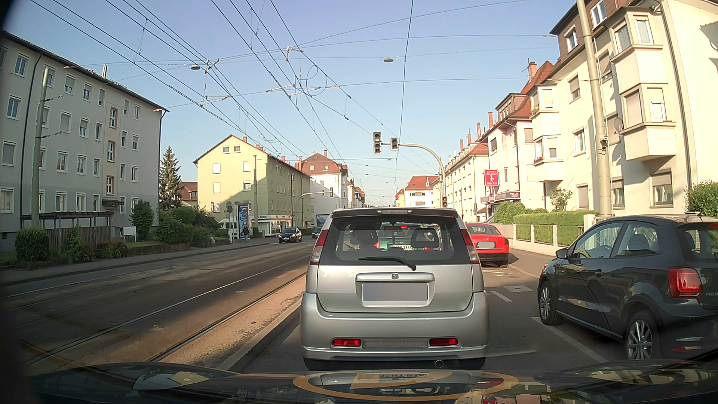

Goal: Follow the waypoints while adhering to traffic rules and regulations

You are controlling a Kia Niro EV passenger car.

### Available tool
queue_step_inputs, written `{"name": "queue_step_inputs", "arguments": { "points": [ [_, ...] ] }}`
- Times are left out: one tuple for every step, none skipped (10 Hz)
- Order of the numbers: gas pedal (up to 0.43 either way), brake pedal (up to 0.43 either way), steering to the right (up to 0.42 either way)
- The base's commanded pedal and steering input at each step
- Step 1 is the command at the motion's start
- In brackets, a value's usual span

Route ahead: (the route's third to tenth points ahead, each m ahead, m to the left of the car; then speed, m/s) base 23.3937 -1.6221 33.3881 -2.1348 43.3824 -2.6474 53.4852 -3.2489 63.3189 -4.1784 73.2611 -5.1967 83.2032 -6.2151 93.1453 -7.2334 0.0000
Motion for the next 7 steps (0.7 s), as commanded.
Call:
{"name": "queue_step_inputs", "arguments": {
  "points": [
    [0.000, 0.189, -0.002],
    [0.000, 0.171, -0.002],
    [0.000, 0.018, -0.002],
    [0.000, 0.000, -0.002],
    [0.000, 0.000, -0.002],
    [0.000, 0.000, -0.002],
    [0.000, 0.000, -0.002]
  ]
}}
